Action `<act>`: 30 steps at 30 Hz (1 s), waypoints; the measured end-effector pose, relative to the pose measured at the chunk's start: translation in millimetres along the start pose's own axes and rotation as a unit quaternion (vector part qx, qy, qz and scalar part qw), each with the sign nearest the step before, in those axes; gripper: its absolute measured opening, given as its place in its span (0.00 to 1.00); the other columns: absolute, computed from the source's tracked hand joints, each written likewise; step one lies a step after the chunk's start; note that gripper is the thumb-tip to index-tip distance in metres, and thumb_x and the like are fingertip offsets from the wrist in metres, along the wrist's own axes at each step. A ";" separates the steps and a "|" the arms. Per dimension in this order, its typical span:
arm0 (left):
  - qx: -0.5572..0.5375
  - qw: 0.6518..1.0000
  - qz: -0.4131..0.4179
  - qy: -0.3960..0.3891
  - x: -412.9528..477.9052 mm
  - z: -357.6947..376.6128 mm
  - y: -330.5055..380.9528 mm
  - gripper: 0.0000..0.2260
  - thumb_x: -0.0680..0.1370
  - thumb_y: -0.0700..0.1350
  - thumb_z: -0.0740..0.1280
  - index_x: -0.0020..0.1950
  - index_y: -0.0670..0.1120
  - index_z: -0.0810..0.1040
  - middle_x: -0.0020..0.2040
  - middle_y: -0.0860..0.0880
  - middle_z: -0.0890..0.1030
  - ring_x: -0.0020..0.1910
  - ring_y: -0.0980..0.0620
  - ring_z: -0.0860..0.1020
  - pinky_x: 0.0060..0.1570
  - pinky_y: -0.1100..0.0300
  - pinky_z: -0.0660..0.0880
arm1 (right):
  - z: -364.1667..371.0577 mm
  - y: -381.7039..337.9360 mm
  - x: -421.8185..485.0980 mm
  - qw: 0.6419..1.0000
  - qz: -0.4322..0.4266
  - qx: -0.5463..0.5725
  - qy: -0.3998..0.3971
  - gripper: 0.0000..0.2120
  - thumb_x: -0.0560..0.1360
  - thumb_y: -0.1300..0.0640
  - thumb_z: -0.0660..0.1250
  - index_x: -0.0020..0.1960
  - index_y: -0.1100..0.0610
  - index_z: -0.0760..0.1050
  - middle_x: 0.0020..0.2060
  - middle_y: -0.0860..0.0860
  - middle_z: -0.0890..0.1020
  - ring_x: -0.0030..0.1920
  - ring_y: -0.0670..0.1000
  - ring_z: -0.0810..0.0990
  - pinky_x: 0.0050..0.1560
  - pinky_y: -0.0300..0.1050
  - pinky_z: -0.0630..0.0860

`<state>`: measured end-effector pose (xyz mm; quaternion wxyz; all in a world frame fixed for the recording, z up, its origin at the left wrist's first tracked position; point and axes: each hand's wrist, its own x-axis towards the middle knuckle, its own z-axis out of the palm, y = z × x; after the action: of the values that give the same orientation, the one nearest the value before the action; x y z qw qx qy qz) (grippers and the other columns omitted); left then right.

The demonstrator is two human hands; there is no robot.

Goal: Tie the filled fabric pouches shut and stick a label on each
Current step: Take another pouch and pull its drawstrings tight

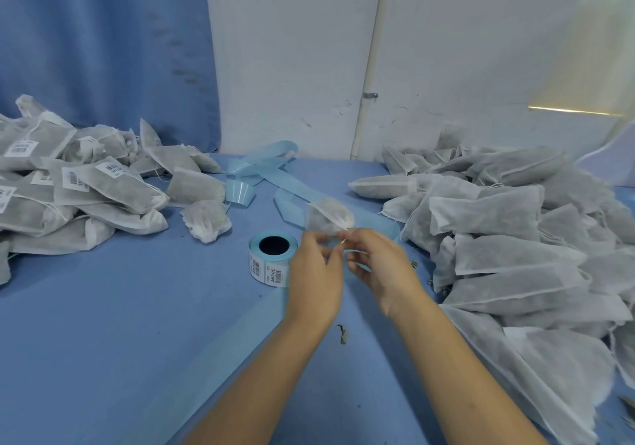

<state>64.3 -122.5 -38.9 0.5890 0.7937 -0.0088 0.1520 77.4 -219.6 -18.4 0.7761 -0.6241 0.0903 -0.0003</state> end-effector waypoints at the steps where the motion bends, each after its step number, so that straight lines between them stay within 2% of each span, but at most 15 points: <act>1: 0.017 1.000 0.014 -0.003 -1.1 0.3 -0.7 0.02 0.80 0.44 0.63 0.52 0.47 0.74 0.35 0.58 0.74 0.38 0.56 0.75 0.35 0.73 0.67 | -0.7 -0.3 0.5 1.000 0.004 0.002 0.006 0.04 0.73 0.62 0.67 0.43 0.59 0.81 0.33 0.48 0.79 0.34 0.45 0.74 0.36 0.34 0.73; 2: 0.038 0.999 0.033 -0.009 -2.2 1.4 -1.9 0.03 0.80 0.44 0.62 0.48 0.47 0.75 0.32 0.57 0.73 0.34 0.56 0.73 0.33 0.69 0.67 | -1.0 0.4 1.2 1.000 0.013 0.010 0.011 0.04 0.73 0.62 0.67 0.45 0.60 0.81 0.33 0.49 0.80 0.34 0.46 0.74 0.36 0.34 0.73; 4: 0.086 0.994 0.064 -0.027 -4.9 3.7 -4.0 0.05 0.81 0.45 0.60 0.48 0.48 0.74 0.31 0.54 0.72 0.34 0.52 0.72 0.35 0.60 0.68 | -0.9 1.7 2.3 0.997 0.046 0.052 0.019 0.05 0.74 0.63 0.66 0.45 0.62 0.80 0.35 0.51 0.80 0.32 0.45 0.74 0.33 0.33 0.73; 7: 0.135 0.983 0.111 -0.050 -9.1 4.6 -4.0 0.06 0.82 0.44 0.58 0.54 0.48 0.73 0.39 0.49 0.79 0.41 0.44 0.77 0.42 0.47 0.73 | -0.3 1.9 5.1 0.992 0.075 0.099 0.033 0.06 0.74 0.64 0.66 0.39 0.61 0.80 0.30 0.50 0.79 0.29 0.44 0.72 0.27 0.32 0.71; 9: 0.134 0.980 0.130 -0.061 -11.3 3.4 -3.8 0.06 0.81 0.43 0.58 0.55 0.47 0.73 0.42 0.47 0.81 0.43 0.42 0.78 0.44 0.45 0.73 | 0.7 2.7 7.2 0.990 0.082 0.105 0.045 0.07 0.73 0.64 0.66 0.37 0.60 0.79 0.26 0.49 0.77 0.28 0.44 0.71 0.26 0.31 0.69; 12: 0.121 0.979 0.145 -0.075 -11.1 1.5 -5.8 0.05 0.81 0.42 0.59 0.52 0.44 0.74 0.43 0.45 0.82 0.44 0.40 0.78 0.45 0.44 0.72 | 1.9 5.0 9.3 0.986 0.104 0.122 0.053 0.07 0.73 0.64 0.66 0.36 0.59 0.77 0.22 0.47 0.76 0.25 0.43 0.71 0.25 0.31 0.68; 16: 0.105 0.980 0.151 -0.081 -9.8 0.9 -6.2 0.04 0.80 0.42 0.60 0.51 0.46 0.74 0.38 0.49 0.80 0.40 0.45 0.77 0.43 0.47 0.72 | 0.6 3.5 10.0 0.979 0.109 0.168 0.044 0.06 0.73 0.65 0.66 0.38 0.60 0.75 0.22 0.48 0.75 0.22 0.42 0.72 0.25 0.31 0.69; 19: 0.103 0.980 0.146 -0.090 -8.1 1.2 -10.6 0.04 0.80 0.42 0.60 0.50 0.46 0.74 0.38 0.50 0.80 0.41 0.46 0.78 0.42 0.49 0.73 | 1.6 4.4 8.1 0.977 0.119 0.173 0.031 0.05 0.74 0.64 0.66 0.39 0.60 0.76 0.23 0.48 0.76 0.22 0.42 0.74 0.27 0.31 0.71; 22: 0.095 0.985 0.125 -0.072 -6.3 1.0 -16.7 0.04 0.81 0.43 0.60 0.48 0.50 0.73 0.32 0.57 0.74 0.35 0.57 0.74 0.35 0.61 0.69 | 1.4 4.1 7.5 0.975 0.130 0.178 0.008 0.05 0.76 0.61 0.65 0.41 0.58 0.77 0.28 0.47 0.81 0.29 0.43 0.79 0.37 0.33 0.74; 24: 0.085 0.990 0.102 -0.057 -6.3 0.5 -18.2 0.04 0.81 0.44 0.60 0.47 0.51 0.73 0.31 0.57 0.72 0.33 0.60 0.73 0.32 0.65 0.66 | -0.7 1.3 7.5 0.977 0.128 0.169 -0.010 0.06 0.77 0.59 0.63 0.43 0.57 0.77 0.33 0.47 0.85 0.36 0.44 0.81 0.42 0.36 0.74; 27: 0.120 0.986 0.108 -0.033 -5.6 -1.6 -18.0 0.05 0.81 0.46 0.60 0.50 0.49 0.75 0.38 0.57 0.73 0.38 0.58 0.73 0.37 0.62 0.67 | -4.1 -2.9 6.7 0.978 0.124 0.163 -0.025 0.07 0.78 0.58 0.61 0.43 0.55 0.76 0.33 0.46 0.84 0.35 0.44 0.83 0.41 0.35 0.75; 30: 0.218 0.962 0.162 0.014 -3.2 -7.6 -13.2 0.09 0.81 0.47 0.60 0.49 0.45 0.77 0.45 0.51 0.73 0.43 0.52 0.74 0.42 0.56 0.71 | -7.4 -3.2 7.8 0.989 0.099 0.114 0.002 0.07 0.78 0.58 0.63 0.42 0.54 0.76 0.27 0.44 0.78 0.32 0.44 0.74 0.37 0.35 0.70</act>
<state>62.1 -111.9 -50.1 0.3695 0.8885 -0.0962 0.2545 84.5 -228.3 -17.9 0.8383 -0.5195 0.1520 0.0651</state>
